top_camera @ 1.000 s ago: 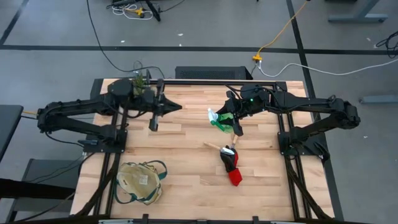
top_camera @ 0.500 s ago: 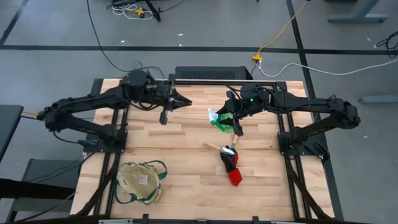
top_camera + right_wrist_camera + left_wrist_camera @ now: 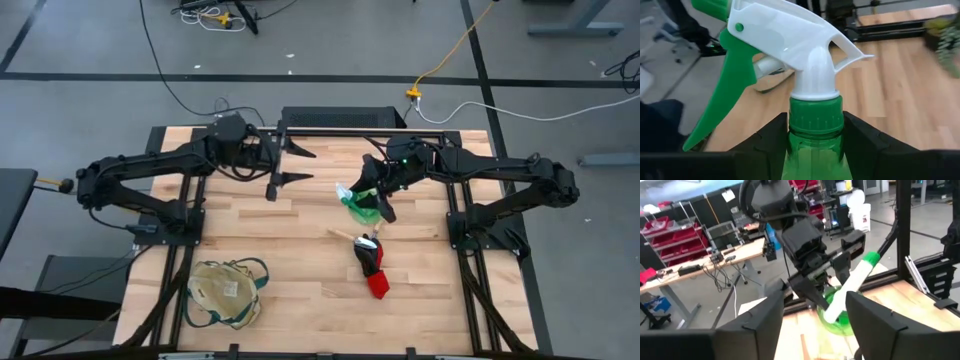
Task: Pick & Place Garden tools in Gardening bag
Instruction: Put the green spray bottle into the white gardening bag
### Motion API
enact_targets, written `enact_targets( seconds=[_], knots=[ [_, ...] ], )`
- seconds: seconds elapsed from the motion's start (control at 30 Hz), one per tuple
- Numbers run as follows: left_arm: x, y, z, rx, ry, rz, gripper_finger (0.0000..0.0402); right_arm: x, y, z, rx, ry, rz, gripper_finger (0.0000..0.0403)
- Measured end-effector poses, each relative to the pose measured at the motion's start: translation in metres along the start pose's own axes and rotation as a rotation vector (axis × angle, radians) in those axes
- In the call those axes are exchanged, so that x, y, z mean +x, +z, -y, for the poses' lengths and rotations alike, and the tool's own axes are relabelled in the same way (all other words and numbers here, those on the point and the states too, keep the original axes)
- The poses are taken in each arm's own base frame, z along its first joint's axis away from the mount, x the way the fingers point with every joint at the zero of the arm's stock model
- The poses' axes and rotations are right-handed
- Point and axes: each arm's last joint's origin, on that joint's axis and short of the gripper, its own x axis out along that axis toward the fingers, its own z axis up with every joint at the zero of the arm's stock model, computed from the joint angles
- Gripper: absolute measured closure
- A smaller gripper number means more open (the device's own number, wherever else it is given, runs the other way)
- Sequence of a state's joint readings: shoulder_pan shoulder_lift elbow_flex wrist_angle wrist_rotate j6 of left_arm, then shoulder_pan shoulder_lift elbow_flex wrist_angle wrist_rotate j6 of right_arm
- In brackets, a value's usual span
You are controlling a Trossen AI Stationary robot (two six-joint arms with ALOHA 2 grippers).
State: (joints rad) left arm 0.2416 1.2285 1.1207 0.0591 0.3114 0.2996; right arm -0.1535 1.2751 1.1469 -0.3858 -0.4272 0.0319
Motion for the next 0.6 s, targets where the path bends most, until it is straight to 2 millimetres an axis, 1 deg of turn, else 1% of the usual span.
enact_targets(
  seconds=[0.1,0.2,0.33,0.47,0.6],
  knots=[
    [0.002,-0.001,0.003,-0.003,-0.013,-0.007,0.0157,0.0,0.0,-0.001,0.021,0.03,-0.002,0.0236],
    [0.003,0.001,0.007,-0.001,-0.029,0.002,0.015,0.0,0.0,-0.002,0.049,0.078,-0.005,0.0236],
    [0.005,0.003,0.016,0.001,-0.06,0.011,0.0152,0.0,0.0,-0.004,0.066,0.138,-0.01,0.0236],
    [0.012,0.002,0.024,-0.001,-0.094,0.008,0.0156,0.0,0.0,-0.005,0.078,0.167,-0.013,0.0236],
    [0.023,-0.001,0.031,0.0,-0.115,0.028,0.0158,0.0,0.0,-0.005,0.092,0.167,-0.015,0.0236]
  ],
)
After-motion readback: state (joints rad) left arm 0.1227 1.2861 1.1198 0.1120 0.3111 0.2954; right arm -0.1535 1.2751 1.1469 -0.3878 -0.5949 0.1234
